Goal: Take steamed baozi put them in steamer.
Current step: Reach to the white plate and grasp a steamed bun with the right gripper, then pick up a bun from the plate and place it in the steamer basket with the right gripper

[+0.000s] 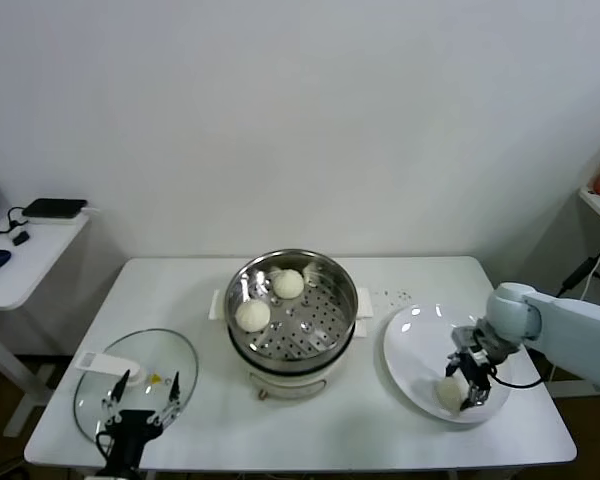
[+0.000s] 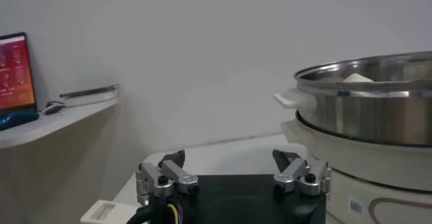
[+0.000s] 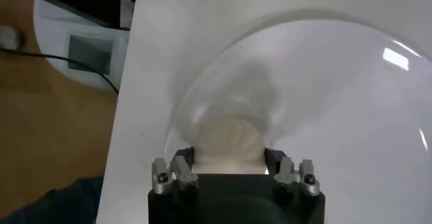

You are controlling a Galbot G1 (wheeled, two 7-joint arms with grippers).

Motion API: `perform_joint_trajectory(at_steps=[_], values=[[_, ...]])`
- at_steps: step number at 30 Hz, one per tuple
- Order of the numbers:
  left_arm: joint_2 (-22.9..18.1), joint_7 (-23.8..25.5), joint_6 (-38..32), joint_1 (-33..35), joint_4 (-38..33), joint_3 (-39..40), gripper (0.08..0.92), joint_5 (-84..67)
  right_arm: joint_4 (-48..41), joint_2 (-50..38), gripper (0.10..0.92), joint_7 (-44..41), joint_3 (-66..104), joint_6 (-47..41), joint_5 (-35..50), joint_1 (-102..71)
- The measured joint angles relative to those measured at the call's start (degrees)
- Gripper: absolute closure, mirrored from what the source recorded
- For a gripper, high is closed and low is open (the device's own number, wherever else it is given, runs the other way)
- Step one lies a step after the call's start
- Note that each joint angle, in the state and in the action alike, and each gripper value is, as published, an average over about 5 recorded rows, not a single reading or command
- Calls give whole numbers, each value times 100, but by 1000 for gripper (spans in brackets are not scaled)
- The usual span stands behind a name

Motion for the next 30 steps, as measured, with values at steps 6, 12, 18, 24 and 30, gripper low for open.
perform_joint_trajectory(at_steps=[6,12,18,24,30], values=[[0,-4,0,0,-22,-15,177,-3,149,-33,355,-68,-117,136,-21,362],[0,-4,9,-17,-30,-1,177,14,504,49,355,-154,-414,471,-31,1175],[1,1,31,-2,-56,-15,177,32,918,255,355,-207,-777,953,33,2263],[-4,1,96,-26,-143,-51,177,37,1181,600,355,-223,-969,1503,47,3232],[-9,-1,111,3,-179,-58,177,47,1388,1058,355,-225,-875,2000,-128,3698]])
